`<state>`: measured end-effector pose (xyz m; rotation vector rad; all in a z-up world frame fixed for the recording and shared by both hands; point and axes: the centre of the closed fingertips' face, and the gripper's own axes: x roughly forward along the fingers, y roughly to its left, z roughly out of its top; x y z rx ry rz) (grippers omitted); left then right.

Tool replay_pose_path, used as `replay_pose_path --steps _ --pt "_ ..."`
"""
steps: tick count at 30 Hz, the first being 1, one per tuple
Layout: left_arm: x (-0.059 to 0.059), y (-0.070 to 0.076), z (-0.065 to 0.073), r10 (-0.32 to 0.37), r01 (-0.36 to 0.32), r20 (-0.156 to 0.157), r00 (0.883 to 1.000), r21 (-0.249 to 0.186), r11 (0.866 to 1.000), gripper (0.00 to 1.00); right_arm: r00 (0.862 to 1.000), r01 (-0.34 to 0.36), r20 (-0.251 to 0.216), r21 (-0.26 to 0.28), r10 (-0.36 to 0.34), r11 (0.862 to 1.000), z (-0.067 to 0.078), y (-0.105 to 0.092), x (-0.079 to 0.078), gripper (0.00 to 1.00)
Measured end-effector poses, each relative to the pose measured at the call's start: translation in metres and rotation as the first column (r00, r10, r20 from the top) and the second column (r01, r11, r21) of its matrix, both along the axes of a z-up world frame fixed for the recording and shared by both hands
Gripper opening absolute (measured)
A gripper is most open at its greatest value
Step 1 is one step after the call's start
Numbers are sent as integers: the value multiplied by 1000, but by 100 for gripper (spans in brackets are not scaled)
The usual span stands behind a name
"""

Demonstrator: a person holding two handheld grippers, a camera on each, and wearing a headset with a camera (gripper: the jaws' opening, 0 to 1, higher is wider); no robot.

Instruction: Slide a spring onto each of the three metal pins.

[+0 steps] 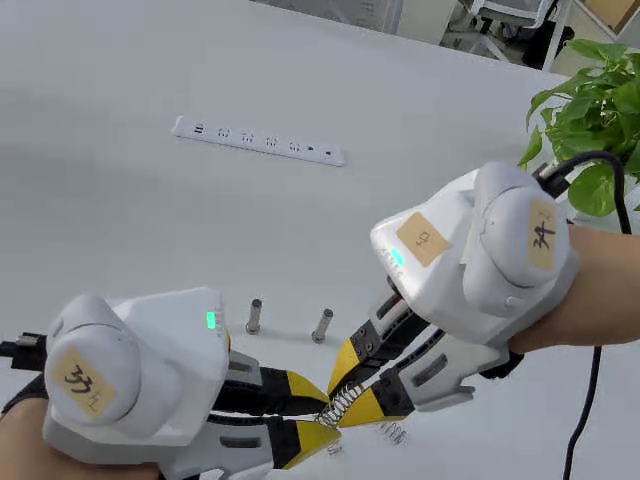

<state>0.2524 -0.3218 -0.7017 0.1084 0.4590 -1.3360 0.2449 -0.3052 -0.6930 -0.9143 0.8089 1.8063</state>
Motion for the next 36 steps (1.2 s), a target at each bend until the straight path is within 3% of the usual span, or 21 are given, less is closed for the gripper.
replay_pose_path --steps 18,28,36 --pt "2 10 -3 25 -25 11 1000 -10 1000 10 1000 14 -7 9 -14 1000 1 8 1 6" --pt "10 33 -11 102 -102 8 995 4 995 22 999 45 16 25 -46 999 6 13 14 6" --pt "22 60 -17 187 -187 23 982 18 982 32 995 75 58 23 -77 997 8 21 33 6"
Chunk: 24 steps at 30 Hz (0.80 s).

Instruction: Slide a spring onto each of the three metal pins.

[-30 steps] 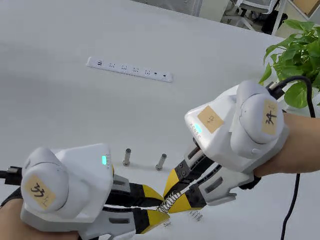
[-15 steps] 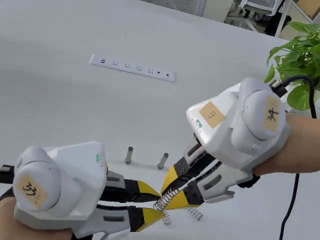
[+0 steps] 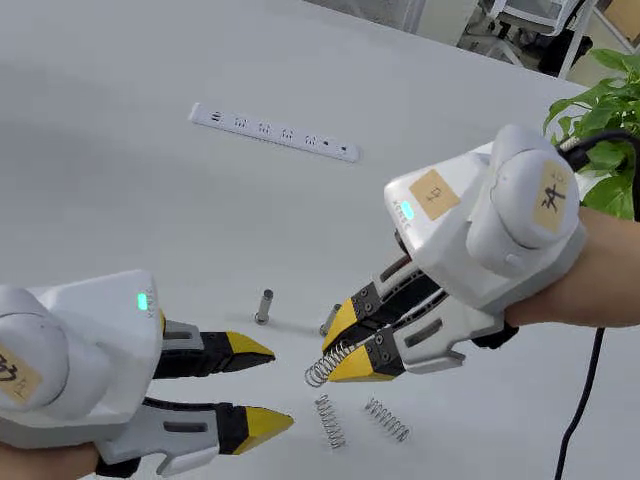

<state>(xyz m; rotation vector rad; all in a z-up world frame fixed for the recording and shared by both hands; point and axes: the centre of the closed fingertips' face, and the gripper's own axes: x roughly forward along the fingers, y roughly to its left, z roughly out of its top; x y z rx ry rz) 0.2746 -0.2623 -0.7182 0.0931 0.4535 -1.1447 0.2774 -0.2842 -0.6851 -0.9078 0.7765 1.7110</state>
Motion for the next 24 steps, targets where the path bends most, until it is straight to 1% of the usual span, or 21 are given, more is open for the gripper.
replay_pose_path --steps 2,5,7,9,12,15,17,20,24 --pt "3 6 -1 19 -19 5 1000 1 1000 35 1000 5 11 -3 -5 1000 0 2 5 6" --pt "8 15 -1 54 -54 11 998 -3 999 40 999 19 30 -9 -18 1000 0 6 15 6" --pt "10 20 -3 66 -66 15 998 3 998 42 999 26 39 -12 -26 1000 0 8 22 6" --pt "12 26 -7 78 -78 18 997 22 997 44 998 39 53 -18 -38 999 -1 10 31 6" --pt "15 33 -7 100 -100 18 995 13 995 51 995 65 74 -26 -63 998 -2 16 47 6" --pt "17 36 -9 110 -110 20 994 17 994 54 994 80 82 -34 -77 996 -4 20 57 6" --pt "17 39 -10 117 -117 19 993 18 993 55 992 86 100 -50 -81 995 -8 22 66 6" --pt "19 41 -11 123 -124 17 992 13 992 57 990 85 121 -71 -76 994 -13 25 75 6" --pt "22 42 -12 131 -131 16 991 9 991 60 989 75 133 -97 -62 992 -20 29 84 6"
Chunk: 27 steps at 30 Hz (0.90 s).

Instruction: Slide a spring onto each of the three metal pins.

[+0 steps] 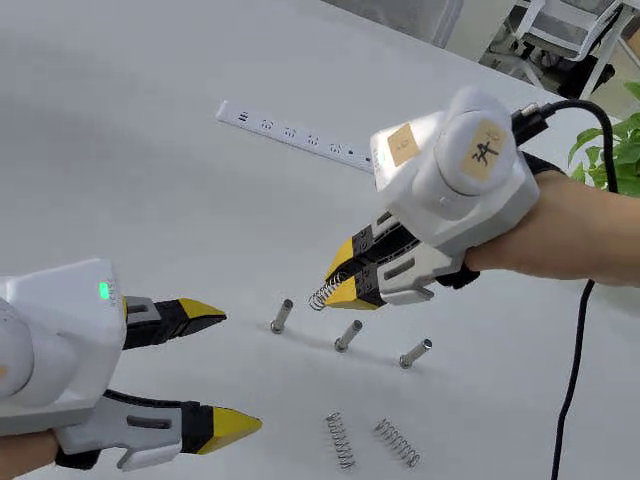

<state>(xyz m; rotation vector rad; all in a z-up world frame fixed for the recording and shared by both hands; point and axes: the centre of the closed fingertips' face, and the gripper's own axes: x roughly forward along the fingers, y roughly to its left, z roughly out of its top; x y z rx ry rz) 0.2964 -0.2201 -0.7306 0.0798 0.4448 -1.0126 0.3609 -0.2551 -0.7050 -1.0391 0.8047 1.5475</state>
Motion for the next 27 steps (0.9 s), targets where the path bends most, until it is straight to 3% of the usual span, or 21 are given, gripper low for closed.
replay_pose_path --steps 9,13,15,18,20,27 --pt "6 1 -3 2 -2 0 1000 -14 1000 71 1000 -16 5 -45 17 999 -21 10 15 6" --pt "8 2 -5 17 -17 -15 1000 -21 1000 74 1000 -19 -4 -58 18 998 -28 14 15 6" --pt "9 2 -3 20 -20 -2 1000 -28 999 77 1000 -20 -8 -63 19 998 -31 16 15 6" --pt "9 2 -6 23 -24 -18 1000 -29 999 78 1000 -21 -9 -78 21 997 -37 15 17 6" --pt "10 2 -6 24 -24 -5 1000 -30 999 81 1000 -22 -11 -86 21 996 -41 15 19 6" --pt "10 2 -10 26 -27 -17 1000 -33 999 84 1000 -20 -18 -108 18 994 -48 13 23 6"
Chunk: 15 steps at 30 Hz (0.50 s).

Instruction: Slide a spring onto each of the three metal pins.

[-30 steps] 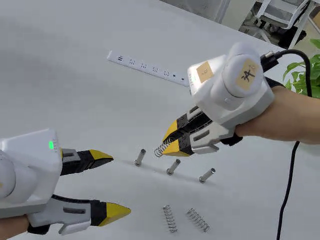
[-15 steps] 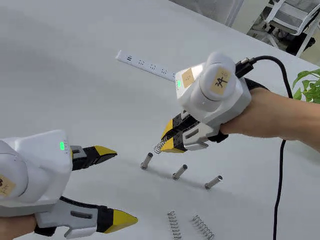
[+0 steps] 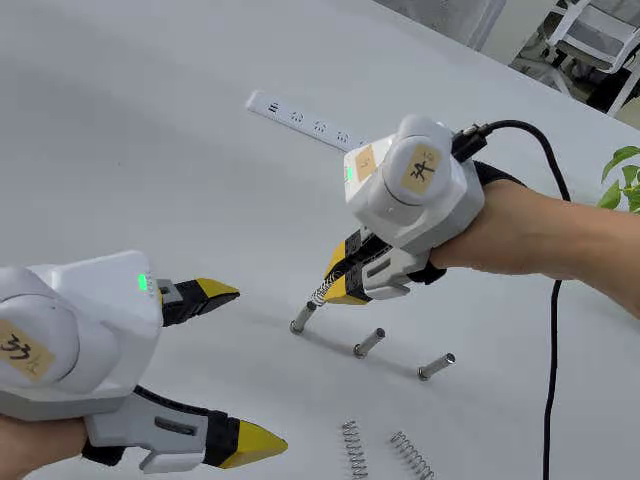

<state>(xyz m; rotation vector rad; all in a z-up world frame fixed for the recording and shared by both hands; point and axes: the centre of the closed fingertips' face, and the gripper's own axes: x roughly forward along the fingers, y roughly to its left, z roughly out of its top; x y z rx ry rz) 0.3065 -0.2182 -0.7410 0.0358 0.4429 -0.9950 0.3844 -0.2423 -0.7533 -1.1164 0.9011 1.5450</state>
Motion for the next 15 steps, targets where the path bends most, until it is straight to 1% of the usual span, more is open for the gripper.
replay_pose_path --steps 3,6,8,10,15 --pt "0 -1 0 -3 3 -1 1000 -6 1000 83 1000 -4 -4 -5 4 1000 -2 0 -1 6" --pt "1 -1 0 2 -2 -2 1000 -10 1000 86 1000 -7 -10 -11 7 1000 -4 0 -1 6" --pt "1 -1 -1 2 -2 -1 1000 -6 1000 87 1000 -8 -11 -16 8 1000 -6 0 -1 6" --pt "0 -2 -1 -1 1 1 1000 -12 1000 88 1000 -6 -11 -19 6 1000 -7 0 0 6" --pt "0 -3 -3 -5 5 5 1000 -12 1000 92 1000 -8 -14 -25 8 1000 -9 -1 0 6"
